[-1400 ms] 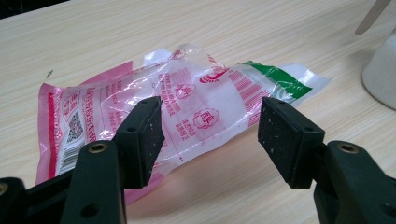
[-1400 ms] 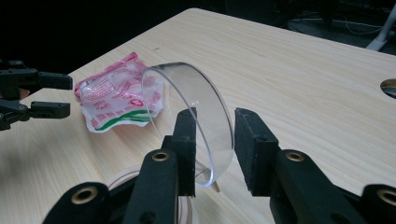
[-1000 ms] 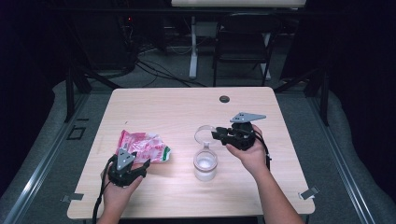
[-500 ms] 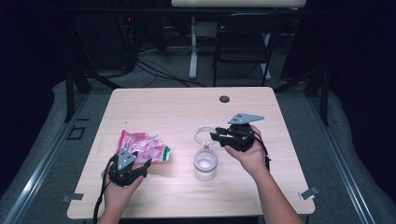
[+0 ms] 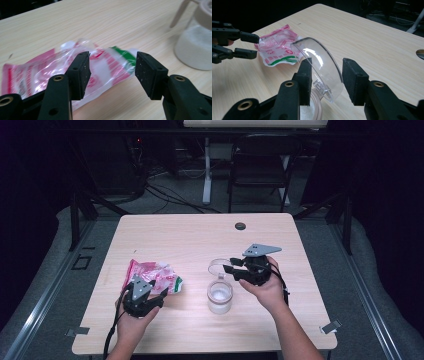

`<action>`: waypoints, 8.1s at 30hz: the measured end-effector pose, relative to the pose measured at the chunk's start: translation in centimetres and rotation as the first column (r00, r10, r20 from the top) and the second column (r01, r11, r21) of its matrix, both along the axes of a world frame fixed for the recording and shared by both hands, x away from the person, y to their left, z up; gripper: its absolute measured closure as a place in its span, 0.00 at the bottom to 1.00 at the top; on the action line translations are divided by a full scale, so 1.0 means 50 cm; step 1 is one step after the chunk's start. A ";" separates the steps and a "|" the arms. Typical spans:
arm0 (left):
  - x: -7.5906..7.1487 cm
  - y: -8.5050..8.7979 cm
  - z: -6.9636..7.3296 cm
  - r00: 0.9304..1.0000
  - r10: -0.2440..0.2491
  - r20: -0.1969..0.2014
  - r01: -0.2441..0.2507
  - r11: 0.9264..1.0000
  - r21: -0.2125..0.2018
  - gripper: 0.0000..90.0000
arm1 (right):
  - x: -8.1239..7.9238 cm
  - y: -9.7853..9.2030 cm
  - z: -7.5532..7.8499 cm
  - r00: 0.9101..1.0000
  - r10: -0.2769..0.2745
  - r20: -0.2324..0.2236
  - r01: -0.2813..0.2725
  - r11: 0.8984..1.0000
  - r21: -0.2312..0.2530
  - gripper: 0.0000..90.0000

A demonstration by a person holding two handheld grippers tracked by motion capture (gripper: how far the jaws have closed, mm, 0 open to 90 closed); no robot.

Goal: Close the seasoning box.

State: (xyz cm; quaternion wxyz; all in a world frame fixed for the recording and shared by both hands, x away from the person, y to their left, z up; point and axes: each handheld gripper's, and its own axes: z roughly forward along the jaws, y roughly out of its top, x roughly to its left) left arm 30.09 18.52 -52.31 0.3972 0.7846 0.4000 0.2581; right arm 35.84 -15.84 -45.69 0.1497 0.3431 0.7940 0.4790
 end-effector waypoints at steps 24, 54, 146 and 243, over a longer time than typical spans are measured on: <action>0.039 -0.161 0.079 0.974 -0.223 0.048 0.223 0.975 0.005 0.66 | -0.038 0.006 -0.006 0.999 0.017 0.048 -0.015 0.999 -0.035 0.60; 0.034 -0.216 0.100 0.947 -0.314 0.062 0.312 0.949 0.032 0.84 | -0.073 -0.022 0.031 0.996 0.075 0.043 -0.077 0.996 0.037 0.67; 0.004 -0.140 0.041 0.964 -0.265 -0.011 0.265 0.963 0.052 0.68 | -0.056 -0.004 -0.011 0.998 0.056 -0.025 -0.057 0.998 -0.036 0.72; 0.045 0.108 -0.057 0.988 0.057 -0.145 -0.058 0.998 -0.004 0.49 | 0.034 -0.088 -0.189 0.946 -0.294 -0.136 0.282 0.954 -0.099 0.52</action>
